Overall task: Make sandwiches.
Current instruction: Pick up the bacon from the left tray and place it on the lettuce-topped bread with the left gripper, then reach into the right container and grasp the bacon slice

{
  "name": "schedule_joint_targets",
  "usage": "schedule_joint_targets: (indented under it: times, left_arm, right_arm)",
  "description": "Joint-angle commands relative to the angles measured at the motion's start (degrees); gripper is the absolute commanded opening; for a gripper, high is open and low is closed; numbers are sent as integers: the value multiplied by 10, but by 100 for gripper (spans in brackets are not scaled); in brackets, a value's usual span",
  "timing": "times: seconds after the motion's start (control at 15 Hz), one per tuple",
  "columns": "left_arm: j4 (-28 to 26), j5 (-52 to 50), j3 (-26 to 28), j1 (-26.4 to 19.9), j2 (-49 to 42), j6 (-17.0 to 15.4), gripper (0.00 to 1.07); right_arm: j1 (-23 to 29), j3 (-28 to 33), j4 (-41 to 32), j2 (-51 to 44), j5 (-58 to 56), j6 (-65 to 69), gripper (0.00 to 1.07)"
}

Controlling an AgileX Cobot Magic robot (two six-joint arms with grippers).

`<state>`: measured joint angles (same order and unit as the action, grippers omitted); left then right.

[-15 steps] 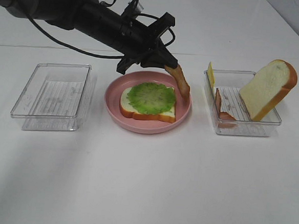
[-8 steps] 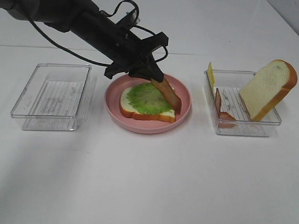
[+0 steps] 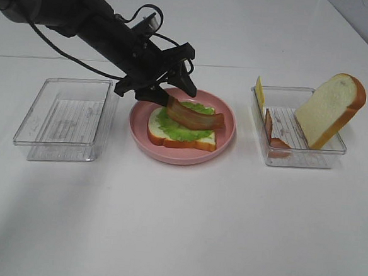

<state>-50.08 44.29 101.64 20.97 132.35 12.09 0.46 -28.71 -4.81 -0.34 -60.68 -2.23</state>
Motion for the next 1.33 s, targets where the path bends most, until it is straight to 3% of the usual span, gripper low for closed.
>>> schedule_joint_targets:
  times: [0.07, 0.27, 0.6, 0.8, 1.07, 1.33]
  left_arm:
    - [21, 0, 2, 1, -18, -6, 83]
    - [125, 16, 2, 1, -64, -18, 83]
    - [361, 143, 2, 1, -201, -160, 83]
    - [442, 239, 2, 1, -277, -204, 83]
    - [466, 296, -53, 2, -441, -216, 83]
    - [473, 295, -199, 2, -610, -214, 83]
  right_arm:
    - [-2, 1, -2, -3, 3, -4, 78]
    - [-2, 1, -2, -3, 3, -4, 78]
    - [-2, 1, -2, -3, 3, -4, 78]
    - [-2, 1, -2, -3, 3, -4, 78]
    - [-2, 1, -2, -3, 3, -4, 78]
    - [-2, 1, -2, -3, 3, -4, 78]
